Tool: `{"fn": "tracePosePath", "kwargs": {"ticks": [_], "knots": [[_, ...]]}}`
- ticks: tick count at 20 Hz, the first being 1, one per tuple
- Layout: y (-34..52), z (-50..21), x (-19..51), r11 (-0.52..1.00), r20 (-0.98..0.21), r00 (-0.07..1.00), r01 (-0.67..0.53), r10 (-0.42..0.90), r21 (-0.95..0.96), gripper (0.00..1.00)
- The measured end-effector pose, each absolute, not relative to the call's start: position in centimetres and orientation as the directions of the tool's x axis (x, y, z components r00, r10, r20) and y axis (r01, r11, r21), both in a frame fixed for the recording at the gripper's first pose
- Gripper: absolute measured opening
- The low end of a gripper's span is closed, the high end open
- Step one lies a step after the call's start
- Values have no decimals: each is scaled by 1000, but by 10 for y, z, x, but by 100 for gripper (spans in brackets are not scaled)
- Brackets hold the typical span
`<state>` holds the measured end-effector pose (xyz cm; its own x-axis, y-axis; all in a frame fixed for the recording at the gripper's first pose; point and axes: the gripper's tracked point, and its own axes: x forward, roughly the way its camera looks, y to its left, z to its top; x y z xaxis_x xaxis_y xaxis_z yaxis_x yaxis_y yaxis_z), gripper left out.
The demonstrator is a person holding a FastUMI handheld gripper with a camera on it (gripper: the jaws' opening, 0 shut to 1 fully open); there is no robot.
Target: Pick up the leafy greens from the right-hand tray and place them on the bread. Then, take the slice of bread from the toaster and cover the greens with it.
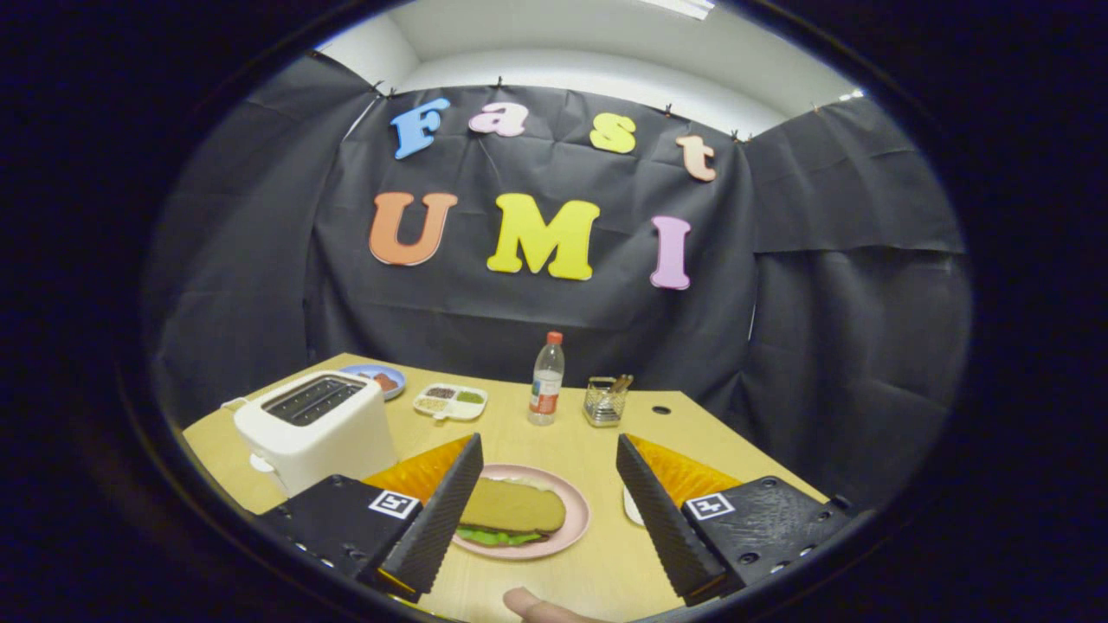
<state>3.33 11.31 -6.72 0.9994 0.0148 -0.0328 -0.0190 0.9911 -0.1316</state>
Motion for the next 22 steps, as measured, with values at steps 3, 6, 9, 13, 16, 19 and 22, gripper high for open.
{"fn": "tracePosePath", "kwargs": {"ticks": [3,6,9,13,16,19,22], "knots": [[98,-29,-1,993,39,999,-3,7,-115,96],[86,-9,-30,997,77,997,1,6,-82,95],[67,7,-52,995,105,994,51,-42,-86,95],[63,24,-73,997,160,986,51,-40,-65,95],[63,25,-80,996,168,985,46,-34,-70,95],[64,20,-79,996,156,987,42,-29,-79,95],[70,15,-78,996,145,989,20,-7,-89,95]]}}
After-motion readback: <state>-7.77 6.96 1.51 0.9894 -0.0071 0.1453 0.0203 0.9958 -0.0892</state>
